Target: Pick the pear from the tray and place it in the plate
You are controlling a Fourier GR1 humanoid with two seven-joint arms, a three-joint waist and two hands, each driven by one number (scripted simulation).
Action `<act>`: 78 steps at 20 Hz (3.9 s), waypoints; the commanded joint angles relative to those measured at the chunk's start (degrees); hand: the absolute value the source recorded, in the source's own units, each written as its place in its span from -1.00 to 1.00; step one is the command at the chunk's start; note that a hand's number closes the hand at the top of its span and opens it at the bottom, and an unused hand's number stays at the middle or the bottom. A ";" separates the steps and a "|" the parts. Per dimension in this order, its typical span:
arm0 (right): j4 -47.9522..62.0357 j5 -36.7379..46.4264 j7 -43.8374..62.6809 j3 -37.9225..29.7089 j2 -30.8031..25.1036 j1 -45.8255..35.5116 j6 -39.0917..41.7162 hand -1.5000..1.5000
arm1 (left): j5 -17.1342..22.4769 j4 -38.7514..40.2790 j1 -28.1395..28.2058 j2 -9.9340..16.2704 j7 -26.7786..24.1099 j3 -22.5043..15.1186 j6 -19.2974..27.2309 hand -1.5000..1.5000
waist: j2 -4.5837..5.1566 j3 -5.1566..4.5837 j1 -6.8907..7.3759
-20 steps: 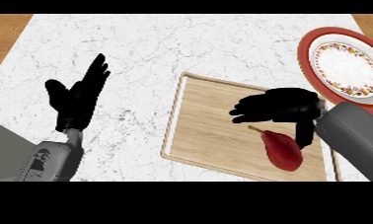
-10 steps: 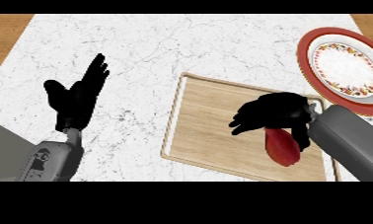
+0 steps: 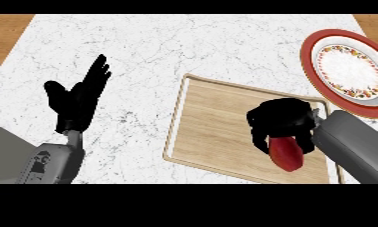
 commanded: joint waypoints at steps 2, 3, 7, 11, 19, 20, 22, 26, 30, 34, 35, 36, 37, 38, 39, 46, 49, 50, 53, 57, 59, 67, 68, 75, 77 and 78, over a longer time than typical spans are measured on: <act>2.48 -3.83 5.99 -3.04 5.13 3.18 3.91 1.00 | -1.52 3.02 3.38 2.06 -3.14 1.68 -0.66 0.00 | 0.76 0.00 0.00; 4.79 -5.56 9.75 -5.91 3.62 6.20 1.39 1.00 | -1.02 1.13 3.25 3.44 -0.76 2.36 -0.67 0.00 | 0.64 0.04 -0.42; 11.67 -12.55 29.29 -19.15 7.51 7.51 -1.54 1.00 | -1.98 0.19 3.44 2.97 0.66 2.57 1.50 0.00 | 0.23 0.00 -3.13; 8.55 -10.35 44.03 -25.15 11.94 4.78 -12.20 1.00 | -1.94 -0.92 5.32 3.57 0.94 2.35 0.31 0.00 | -0.27 -0.06 -1.81; -3.88 0.16 59.42 -32.50 13.66 3.81 -35.57 1.00 | -1.52 -1.69 3.97 4.05 2.12 3.43 -0.01 0.00 | -0.36 0.00 -2.22; -6.76 1.15 61.99 -32.98 13.21 4.83 -36.37 1.00 | -1.62 -1.89 5.93 3.68 2.05 3.26 0.27 0.00 | -0.49 -0.03 -2.27; -9.56 2.88 66.90 -35.06 12.41 4.35 -37.09 1.00 | -1.87 1.92 3.38 3.40 -0.54 3.82 -0.50 0.00 | 0.06 -0.08 -2.59; -13.04 -0.33 69.59 -40.27 11.55 8.69 -36.13 1.00 | -0.81 1.38 3.96 4.36 -0.83 4.83 -3.00 0.00 | 0.43 0.02 -1.21; -13.62 -5.31 69.47 -46.71 9.10 9.42 -34.17 1.00 | -1.44 -0.67 4.72 4.24 -0.31 4.86 -3.02 0.00 | 0.44 0.04 -0.67; -3.29 -5.70 64.05 -51.48 8.39 6.93 -35.87 1.00 | -3.77 0.52 3.00 1.55 0.22 3.02 -1.75 0.00 | 0.79 0.06 0.13; 0.38 -5.57 60.80 -52.38 8.41 9.18 -38.14 1.00 | -3.29 1.93 2.21 1.21 -0.39 3.85 -1.58 0.00 | 0.89 0.08 0.12; -0.17 -7.42 60.01 -54.84 5.90 9.27 -36.86 1.00 | -1.04 2.93 2.44 3.01 -1.11 5.74 -4.49 0.00 | 0.87 0.06 -0.04; 1.84 -7.17 58.80 -54.85 6.43 9.04 -37.43 1.00 | -1.08 0.60 4.09 4.28 -1.54 6.04 -5.54 0.00 | 0.84 0.07 0.33; 7.28 -7.31 55.04 -55.85 6.36 6.51 -38.38 1.00 | -4.13 2.06 1.93 0.19 -0.63 3.39 -1.38 0.00 | 0.97 0.10 0.45; 8.91 -9.86 54.69 -58.09 3.63 5.37 -35.04 1.00 | -5.00 0.17 4.55 -0.70 -1.23 2.00 -0.88 0.00 | 0.92 0.10 0.62; 25.09 -6.31 47.00 -56.55 1.36 3.08 -31.98 1.00 | -4.34 2.73 1.88 -0.26 -1.49 3.92 -2.67 0.00 | 1.10 0.08 0.89; 31.28 -12.88 42.81 -61.12 0.96 1.63 -26.51 1.00 | -4.42 2.05 0.19 1.45 0.18 4.87 -3.33 0.00 | 1.21 0.16 0.98; 32.74 -14.74 42.43 -62.23 0.41 2.00 -23.52 1.00 | -3.35 1.62 1.34 0.70 1.18 4.72 -3.79 0.00 | 1.19 0.17 1.01; 39.45 -12.41 35.59 -60.73 0.49 -0.68 -22.76 -1.00 | -3.61 2.61 0.85 0.57 0.07 4.89 -4.53 0.00 | 1.28 0.16 1.35; 45.25 -13.07 25.71 -63.42 -1.25 -3.54 -24.56 -1.00 | -6.16 -0.84 0.72 -1.13 2.20 3.11 -2.02 0.00 | 1.24 0.21 1.62; 42.07 -14.70 22.33 -65.13 -1.59 -2.88 -26.77 -1.00 | -4.66 -0.75 2.85 1.31 0.91 5.45 -4.03 0.00 | 1.09 0.19 1.48; 36.23 -28.36 16.78 -73.28 0.75 -3.71 -15.23 -1.00 | -5.66 -0.03 4.28 1.48 0.87 6.44 -3.73 0.00 | 0.37 0.04 -0.41; 35.53 -29.88 20.70 -74.01 0.13 -5.41 -13.19 -1.00 | -4.09 -0.80 1.66 0.72 1.87 6.65 -4.53 0.00 | 0.36 0.01 -0.52; 40.49 -38.21 30.34 -78.28 -3.81 -4.94 2.90 -1.00 | -5.37 0.11 2.12 -0.20 1.36 6.40 -4.09 0.00 | 0.54 0.03 -0.43; 43.06 -38.85 24.61 -79.13 -3.84 -1.63 4.77 -1.00 | -5.20 4.51 2.69 -0.68 -3.58 7.28 -5.37 0.00 | 0.96 0.08 -0.08; 43.37 -39.53 23.63 -79.83 -5.21 -0.44 6.19 -1.00 | -6.14 1.61 1.95 -0.65 -0.90 6.91 -4.06 0.00 | 0.85 0.10 0.02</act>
